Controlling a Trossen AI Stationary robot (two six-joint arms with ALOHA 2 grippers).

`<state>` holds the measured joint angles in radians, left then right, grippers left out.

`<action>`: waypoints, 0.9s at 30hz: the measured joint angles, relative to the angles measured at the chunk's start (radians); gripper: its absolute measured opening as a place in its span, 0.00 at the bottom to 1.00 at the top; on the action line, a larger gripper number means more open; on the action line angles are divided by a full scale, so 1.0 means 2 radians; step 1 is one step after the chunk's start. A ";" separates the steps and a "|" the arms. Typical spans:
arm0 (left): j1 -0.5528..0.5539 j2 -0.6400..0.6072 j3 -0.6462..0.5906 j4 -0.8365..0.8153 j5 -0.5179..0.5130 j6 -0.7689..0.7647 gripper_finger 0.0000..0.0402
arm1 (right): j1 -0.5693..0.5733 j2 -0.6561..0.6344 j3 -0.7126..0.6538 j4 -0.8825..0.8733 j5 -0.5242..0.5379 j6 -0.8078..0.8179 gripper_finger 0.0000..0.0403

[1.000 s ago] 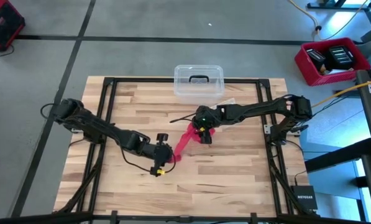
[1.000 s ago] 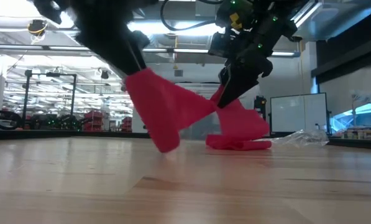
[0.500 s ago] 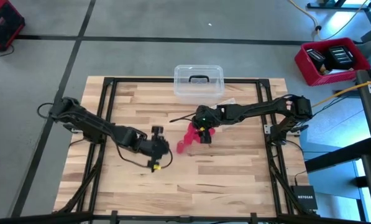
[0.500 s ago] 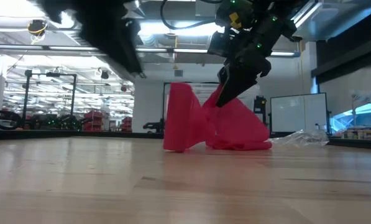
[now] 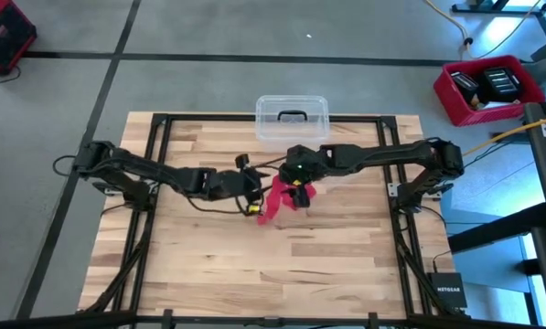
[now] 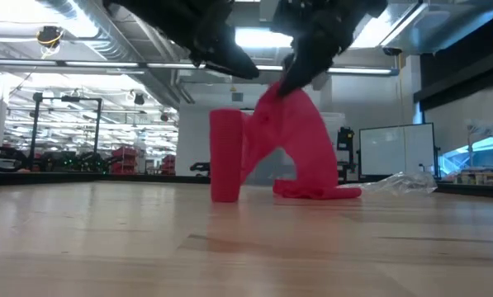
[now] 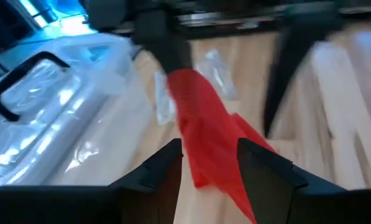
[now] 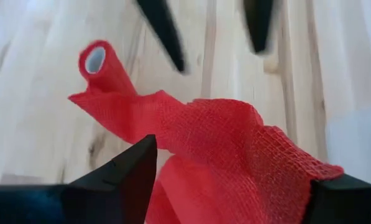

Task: Roll bandage
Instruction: Roll the red bandage

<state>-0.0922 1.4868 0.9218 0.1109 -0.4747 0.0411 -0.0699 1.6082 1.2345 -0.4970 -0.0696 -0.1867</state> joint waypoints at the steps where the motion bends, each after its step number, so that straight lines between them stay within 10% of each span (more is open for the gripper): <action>1: 0.006 0.000 0.000 0.003 0.001 -0.004 0.37 | 0.003 0.000 0.003 0.003 0.001 -0.001 0.63; 10: 0.033 0.000 0.000 0.008 0.055 -0.030 0.35 | 0.017 0.000 0.012 0.023 0.012 -0.001 0.63; 19: 0.034 0.000 0.000 0.002 0.069 -0.011 0.03 | 0.016 0.000 0.012 0.031 0.016 -0.001 0.63; 27: 0.034 0.000 0.000 -0.011 0.067 -0.006 0.00 | 0.016 -0.007 0.067 -0.071 0.017 -0.001 0.63</action>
<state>-0.0250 1.4876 0.9215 0.0893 -0.3411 0.0297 -0.0372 1.5936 1.3688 -0.6396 -0.0354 -0.1887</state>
